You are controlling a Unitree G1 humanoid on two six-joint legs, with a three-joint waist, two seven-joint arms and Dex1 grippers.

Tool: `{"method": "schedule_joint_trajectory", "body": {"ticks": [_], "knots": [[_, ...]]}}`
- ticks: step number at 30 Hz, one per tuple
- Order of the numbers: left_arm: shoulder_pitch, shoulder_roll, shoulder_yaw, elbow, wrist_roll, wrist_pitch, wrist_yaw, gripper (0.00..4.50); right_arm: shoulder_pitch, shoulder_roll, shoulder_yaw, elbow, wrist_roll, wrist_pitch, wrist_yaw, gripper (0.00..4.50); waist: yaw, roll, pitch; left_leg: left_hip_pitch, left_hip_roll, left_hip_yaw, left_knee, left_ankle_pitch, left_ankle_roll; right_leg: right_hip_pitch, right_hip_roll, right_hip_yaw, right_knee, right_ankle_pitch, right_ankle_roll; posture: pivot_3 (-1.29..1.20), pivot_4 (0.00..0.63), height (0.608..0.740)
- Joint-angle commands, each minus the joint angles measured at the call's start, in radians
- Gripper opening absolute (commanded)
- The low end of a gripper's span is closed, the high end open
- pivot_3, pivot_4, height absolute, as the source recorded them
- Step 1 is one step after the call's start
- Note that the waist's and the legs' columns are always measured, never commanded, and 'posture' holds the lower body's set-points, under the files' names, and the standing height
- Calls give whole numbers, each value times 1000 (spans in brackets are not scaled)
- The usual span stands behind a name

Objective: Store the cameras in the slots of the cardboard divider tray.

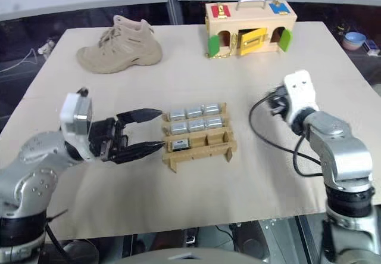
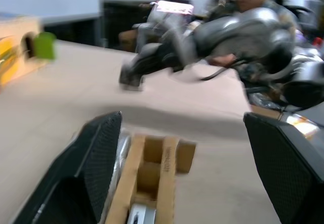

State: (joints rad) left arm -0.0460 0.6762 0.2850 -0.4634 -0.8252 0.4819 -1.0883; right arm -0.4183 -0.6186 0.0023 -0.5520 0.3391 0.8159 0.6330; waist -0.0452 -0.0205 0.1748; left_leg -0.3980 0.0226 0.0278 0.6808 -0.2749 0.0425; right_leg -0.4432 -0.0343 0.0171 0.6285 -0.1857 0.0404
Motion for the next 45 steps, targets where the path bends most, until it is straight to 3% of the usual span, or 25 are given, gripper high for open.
{"method": "schedule_joint_trajectory", "body": {"ticks": [1, 4, 6, 16, 25, 34, 45], "knots": [[52, 24, 68, -7, -8, -54, -47, 3981, -33, -36, 70, 44, 36, -170, 200, 694, 5, -2, 0, 0, 0, -1, 0, 0, 0, 0, 1, -1, 0, 0, 0, 0, 150, 740], [120, 72, 115, -21, -43, -26, -87, 3981, -81, -61, 160, 128, 23, -313, 370, 694, 11, -2, 0, 0, 1, -3, 1, 0, 0, 1, -1, -3, 0, -3, -4, 0, 150, 740], [173, 85, 151, -27, -44, -34, -97, 3981, -109, -48, 200, 183, 3, -379, 410, 694, 10, -2, 0, 1, 2, -2, 3, 0, 0, 2, -2, -2, 0, -3, -3, 0, 150, 740], [359, 66, 234, -94, -19, -68, -53, 3981, -183, 79, 328, 311, -84, -523, 451, 694, 26, -2, 0, 0, 1, -2, 2, 0, 0, 1, -3, -3, 0, -1, -6, 0, 150, 740], [377, 58, 225, -107, -13, -83, -20, 3981, -182, 50, 366, 393, -159, -625, 520, 694, 33, -2, 0, 0, 1, -2, 2, 0, 0, 2, -3, -3, 0, -1, -6, 0, 150, 740], [387, 55, 229, -112, -20, -82, -10, 3981, -212, 50, 330, 410, -146, -588, 515, 694, 33, -2, 0, 0, 1, -1, 2, 0, 0, 2, -3, -3, 0, -1, -7, 0, 150, 740], [397, 56, 226, -113, -19, -93, -23, 3981, -178, 43, 380, 433, -189, -637, 555, 694, 34, -2, 0, 0, 1, -1, 2, 0, 0, 2, -3, -3, 0, -1, -7, 0, 150, 740]]}}
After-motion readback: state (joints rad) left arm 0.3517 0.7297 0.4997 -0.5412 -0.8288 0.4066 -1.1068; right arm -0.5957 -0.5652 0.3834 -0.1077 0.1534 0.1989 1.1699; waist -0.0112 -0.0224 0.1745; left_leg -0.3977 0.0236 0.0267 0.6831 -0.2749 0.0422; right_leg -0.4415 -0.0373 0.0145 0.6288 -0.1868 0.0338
